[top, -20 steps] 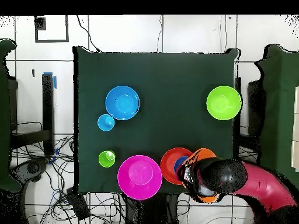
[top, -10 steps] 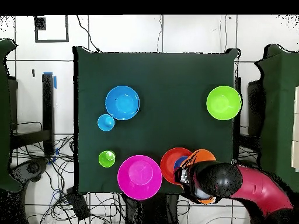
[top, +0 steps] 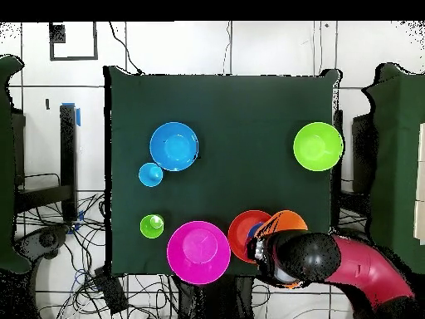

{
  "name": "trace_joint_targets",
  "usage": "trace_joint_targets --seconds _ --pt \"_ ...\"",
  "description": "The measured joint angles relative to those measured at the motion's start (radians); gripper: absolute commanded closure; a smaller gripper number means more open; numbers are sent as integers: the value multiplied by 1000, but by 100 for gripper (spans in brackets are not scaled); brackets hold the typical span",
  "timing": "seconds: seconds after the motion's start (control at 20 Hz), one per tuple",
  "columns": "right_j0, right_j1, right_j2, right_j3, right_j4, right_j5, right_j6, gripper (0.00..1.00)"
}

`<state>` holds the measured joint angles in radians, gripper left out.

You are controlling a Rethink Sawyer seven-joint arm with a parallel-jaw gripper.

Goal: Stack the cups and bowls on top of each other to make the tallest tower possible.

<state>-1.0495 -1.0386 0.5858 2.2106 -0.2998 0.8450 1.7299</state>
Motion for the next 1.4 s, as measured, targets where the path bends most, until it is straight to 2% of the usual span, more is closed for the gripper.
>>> trace_joint_targets --seconds 0.75,0.8,1.4 --pt "9 -17 0 3 0 -5 0 100" --pt "9 -18 0 3 0 -5 0 0" --pt "9 -28 0 9 9 -16 0 0"
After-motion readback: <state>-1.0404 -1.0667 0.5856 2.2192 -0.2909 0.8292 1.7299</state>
